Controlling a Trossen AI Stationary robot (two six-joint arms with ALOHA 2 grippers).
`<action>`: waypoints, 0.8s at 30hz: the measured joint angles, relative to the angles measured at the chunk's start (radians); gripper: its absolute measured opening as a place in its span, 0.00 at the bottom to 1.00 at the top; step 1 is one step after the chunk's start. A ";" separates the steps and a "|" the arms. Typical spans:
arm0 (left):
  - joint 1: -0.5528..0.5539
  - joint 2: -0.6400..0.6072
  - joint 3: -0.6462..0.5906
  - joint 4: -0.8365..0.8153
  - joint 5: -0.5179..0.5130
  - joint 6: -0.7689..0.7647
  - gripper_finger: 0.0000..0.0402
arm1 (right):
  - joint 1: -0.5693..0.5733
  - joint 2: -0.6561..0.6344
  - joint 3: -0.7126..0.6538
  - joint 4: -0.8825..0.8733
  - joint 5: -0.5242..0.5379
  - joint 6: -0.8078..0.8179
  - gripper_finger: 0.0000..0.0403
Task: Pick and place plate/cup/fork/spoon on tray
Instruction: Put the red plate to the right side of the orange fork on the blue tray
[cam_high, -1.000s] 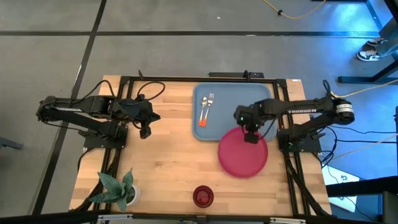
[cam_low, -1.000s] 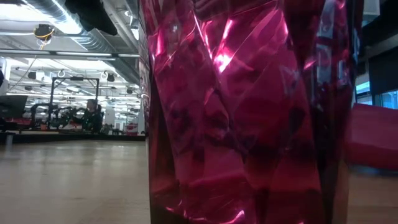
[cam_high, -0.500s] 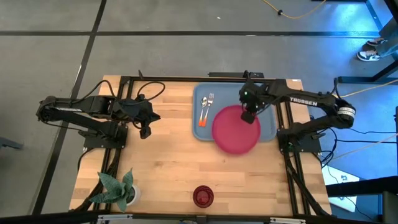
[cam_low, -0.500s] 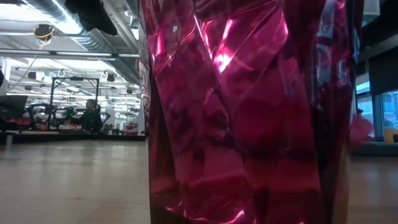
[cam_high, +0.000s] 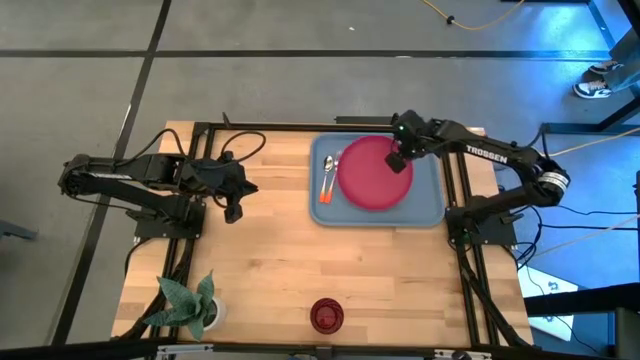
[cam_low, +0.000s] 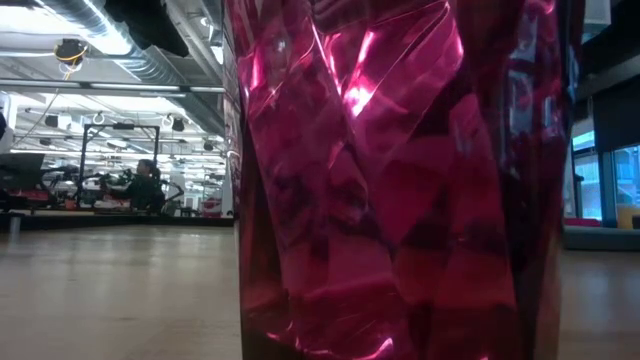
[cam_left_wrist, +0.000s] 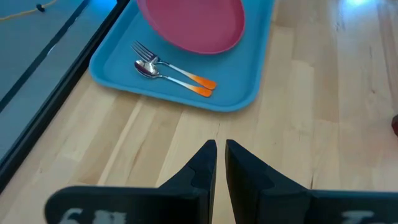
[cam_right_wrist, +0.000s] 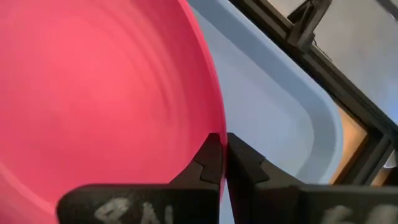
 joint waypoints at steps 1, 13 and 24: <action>0.000 0.000 0.000 0.000 0.000 0.008 0.07 | -0.003 0.010 0.000 0.000 0.000 0.012 0.02; 0.000 0.000 0.000 0.000 0.000 0.013 0.07 | -0.008 0.156 0.000 0.031 0.044 0.028 0.02; 0.000 0.000 0.000 0.000 0.000 0.012 0.07 | -0.023 0.172 0.000 0.027 0.092 0.106 0.02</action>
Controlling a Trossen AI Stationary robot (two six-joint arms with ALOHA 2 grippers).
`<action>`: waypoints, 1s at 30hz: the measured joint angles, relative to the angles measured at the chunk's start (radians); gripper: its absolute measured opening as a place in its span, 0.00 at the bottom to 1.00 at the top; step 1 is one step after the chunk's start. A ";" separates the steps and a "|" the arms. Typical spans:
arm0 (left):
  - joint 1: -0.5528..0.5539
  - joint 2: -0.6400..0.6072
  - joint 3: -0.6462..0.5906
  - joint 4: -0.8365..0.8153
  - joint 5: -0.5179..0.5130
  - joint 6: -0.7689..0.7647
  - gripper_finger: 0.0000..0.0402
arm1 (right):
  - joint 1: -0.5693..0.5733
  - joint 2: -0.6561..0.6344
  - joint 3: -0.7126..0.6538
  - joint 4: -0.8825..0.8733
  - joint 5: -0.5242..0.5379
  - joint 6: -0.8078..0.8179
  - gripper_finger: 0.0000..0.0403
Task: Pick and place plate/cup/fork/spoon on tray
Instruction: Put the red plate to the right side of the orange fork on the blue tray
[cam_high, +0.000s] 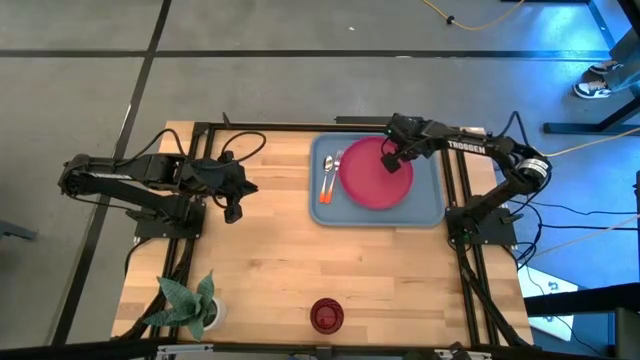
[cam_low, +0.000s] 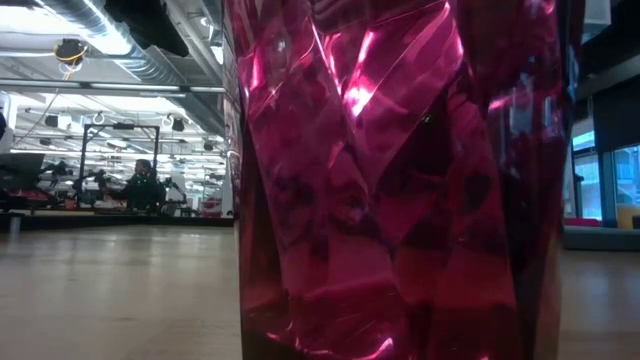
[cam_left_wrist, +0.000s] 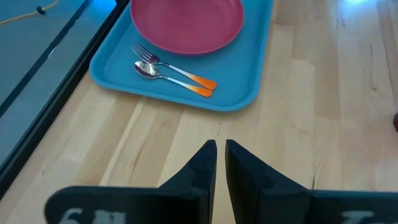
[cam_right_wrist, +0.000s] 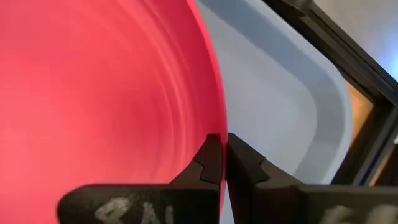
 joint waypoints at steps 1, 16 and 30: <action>0.000 0.000 0.000 0.000 0.000 0.000 0.07 | -0.006 0.000 0.000 -0.001 0.002 0.014 0.02; 0.000 0.000 0.000 0.000 0.000 -0.003 0.07 | -0.050 0.001 -0.002 -0.011 -0.072 0.043 0.09; 0.000 0.000 0.000 0.000 0.000 -0.003 0.07 | -0.049 0.002 -0.002 -0.010 -0.082 0.014 0.18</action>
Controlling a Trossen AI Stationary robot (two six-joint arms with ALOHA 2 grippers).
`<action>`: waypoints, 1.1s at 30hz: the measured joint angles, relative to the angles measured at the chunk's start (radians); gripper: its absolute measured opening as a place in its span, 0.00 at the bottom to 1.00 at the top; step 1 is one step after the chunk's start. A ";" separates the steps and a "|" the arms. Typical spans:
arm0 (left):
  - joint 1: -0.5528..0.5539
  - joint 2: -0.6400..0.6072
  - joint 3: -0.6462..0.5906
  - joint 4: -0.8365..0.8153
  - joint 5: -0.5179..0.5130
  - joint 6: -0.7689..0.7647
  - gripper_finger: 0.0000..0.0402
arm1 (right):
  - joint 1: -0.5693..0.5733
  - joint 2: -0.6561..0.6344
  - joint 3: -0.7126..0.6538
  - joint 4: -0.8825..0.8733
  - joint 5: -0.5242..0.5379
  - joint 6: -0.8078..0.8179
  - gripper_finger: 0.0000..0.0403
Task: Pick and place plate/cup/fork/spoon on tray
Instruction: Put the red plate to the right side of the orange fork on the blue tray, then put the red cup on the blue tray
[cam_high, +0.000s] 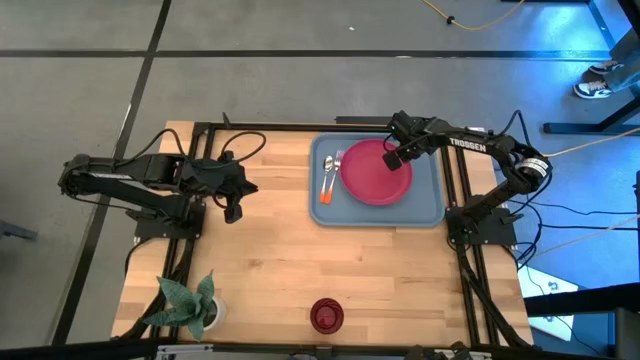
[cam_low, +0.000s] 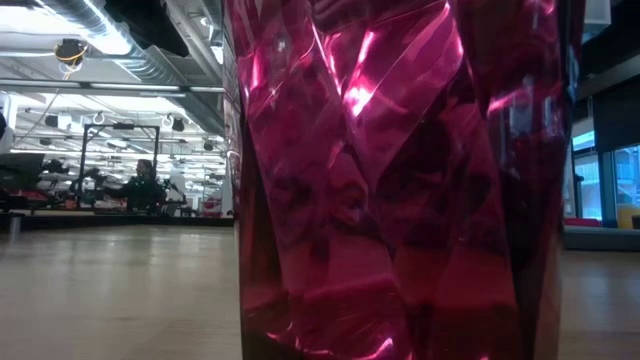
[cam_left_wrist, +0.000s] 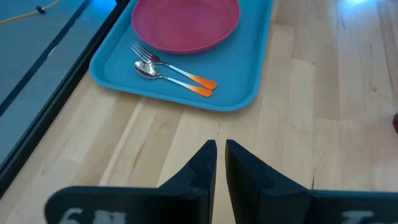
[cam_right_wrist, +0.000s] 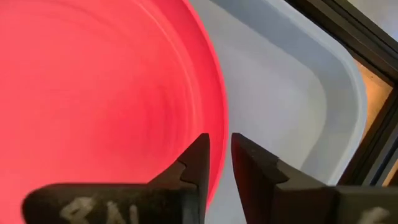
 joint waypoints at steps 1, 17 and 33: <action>0.000 0.000 0.000 0.000 0.000 0.000 0.07 | 0.000 -0.001 0.000 0.000 -0.003 -0.002 0.18; 0.000 0.000 0.000 0.000 0.000 0.000 0.07 | 0.292 -0.012 0.000 -0.056 -0.377 -0.180 0.07; 0.000 0.000 0.000 -0.001 0.033 0.003 0.07 | 0.893 -0.012 0.254 -0.186 -0.379 0.209 0.02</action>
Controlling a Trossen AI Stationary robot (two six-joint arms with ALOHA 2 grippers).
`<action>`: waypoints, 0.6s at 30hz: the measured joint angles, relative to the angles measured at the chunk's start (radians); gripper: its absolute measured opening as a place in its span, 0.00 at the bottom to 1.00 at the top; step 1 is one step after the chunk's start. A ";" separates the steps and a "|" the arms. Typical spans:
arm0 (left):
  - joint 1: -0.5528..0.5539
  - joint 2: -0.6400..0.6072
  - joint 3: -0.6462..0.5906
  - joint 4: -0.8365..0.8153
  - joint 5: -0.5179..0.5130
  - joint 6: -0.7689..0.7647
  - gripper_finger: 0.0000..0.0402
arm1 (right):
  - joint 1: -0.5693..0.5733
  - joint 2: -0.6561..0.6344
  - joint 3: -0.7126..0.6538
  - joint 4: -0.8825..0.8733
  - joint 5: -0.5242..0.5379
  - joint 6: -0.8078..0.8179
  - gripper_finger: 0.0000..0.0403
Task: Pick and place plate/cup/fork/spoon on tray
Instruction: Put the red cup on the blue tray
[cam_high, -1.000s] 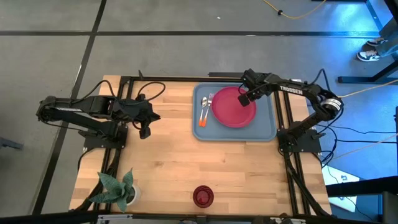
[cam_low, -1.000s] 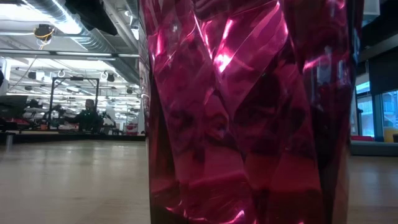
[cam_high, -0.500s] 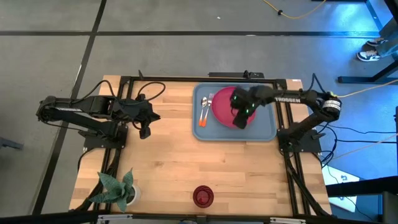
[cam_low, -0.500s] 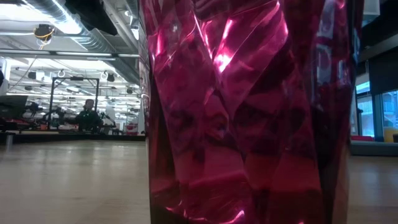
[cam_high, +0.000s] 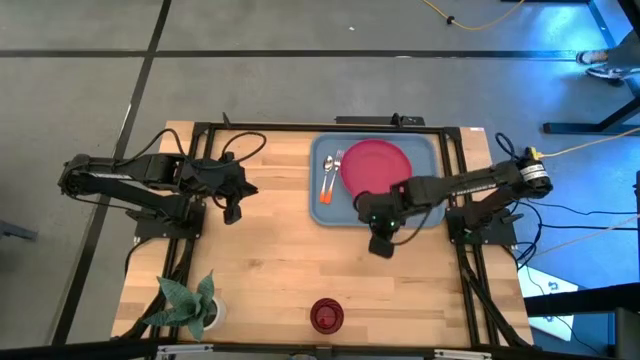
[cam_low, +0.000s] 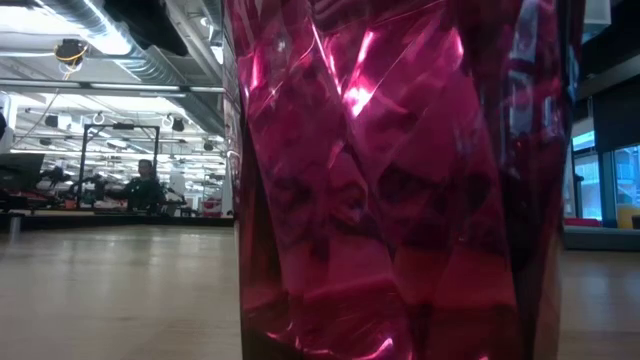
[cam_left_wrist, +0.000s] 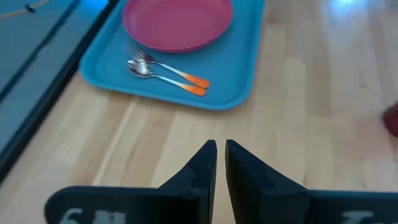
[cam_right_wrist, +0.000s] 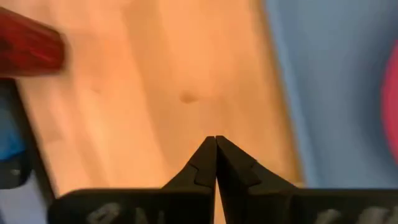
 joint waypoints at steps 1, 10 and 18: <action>0.000 0.000 0.000 0.000 0.016 0.001 0.07 | 0.018 0.000 0.010 0.010 0.000 0.025 0.02; 0.000 0.000 0.000 -0.002 0.073 0.053 0.07 | 0.108 0.007 0.017 0.135 0.001 0.110 0.10; 0.000 0.001 0.000 -0.051 0.136 0.097 0.07 | 0.154 0.039 0.016 0.332 0.000 0.104 0.14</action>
